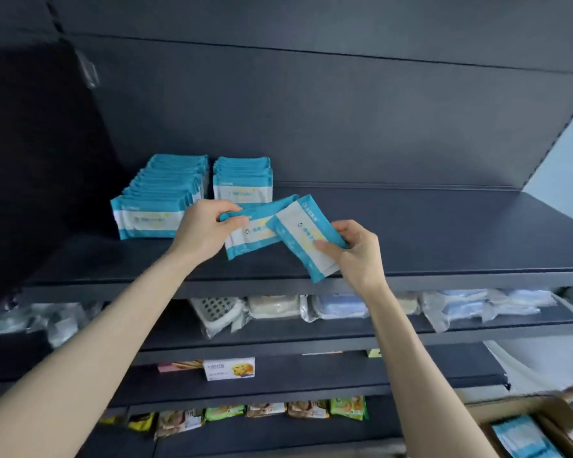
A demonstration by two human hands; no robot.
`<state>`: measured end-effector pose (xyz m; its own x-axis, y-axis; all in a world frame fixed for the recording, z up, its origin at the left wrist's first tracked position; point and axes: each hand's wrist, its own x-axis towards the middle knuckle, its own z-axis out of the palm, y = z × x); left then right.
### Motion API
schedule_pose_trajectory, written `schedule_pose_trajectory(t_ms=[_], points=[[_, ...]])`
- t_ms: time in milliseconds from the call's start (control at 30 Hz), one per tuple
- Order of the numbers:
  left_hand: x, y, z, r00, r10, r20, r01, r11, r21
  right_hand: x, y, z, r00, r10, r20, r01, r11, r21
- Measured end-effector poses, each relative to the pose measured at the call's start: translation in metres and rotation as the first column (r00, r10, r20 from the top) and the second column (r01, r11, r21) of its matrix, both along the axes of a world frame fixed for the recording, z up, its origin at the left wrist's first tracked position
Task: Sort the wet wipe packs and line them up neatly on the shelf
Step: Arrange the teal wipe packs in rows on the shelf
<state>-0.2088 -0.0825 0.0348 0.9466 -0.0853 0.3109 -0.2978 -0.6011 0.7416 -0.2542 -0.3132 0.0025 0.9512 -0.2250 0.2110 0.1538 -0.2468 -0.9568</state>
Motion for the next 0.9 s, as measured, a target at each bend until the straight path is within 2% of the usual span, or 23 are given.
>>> schedule_pose_trajectory(t_ms=[167, 433, 733, 900], points=[[0.063, 0.026, 0.021, 0.998, -0.054, -0.034, 0.058, 0.993, 0.105, 0.047, 0.033, 0.008, 0.998, -0.054, 0.012, 0.055, 0.997, -0.056], [0.139, 0.040, 0.028, 0.974, -0.168, -0.151, 0.198, 0.956, 0.215, 0.112, 0.062, 0.017, 0.997, -0.080, 0.001, 0.078, 0.965, -0.249], [0.182, 0.050, 0.024, 0.941, -0.165, -0.297, 0.284, 0.862, 0.420, 0.172, 0.071, 0.010, 0.999, -0.001, 0.036, 0.016, 0.902, -0.432], [0.188, 0.056, 0.023, 0.939, -0.181, -0.293, 0.309, 0.820, 0.483, 0.191, 0.085, -0.001, 0.994, 0.087, 0.063, -0.034, 0.809, -0.587]])
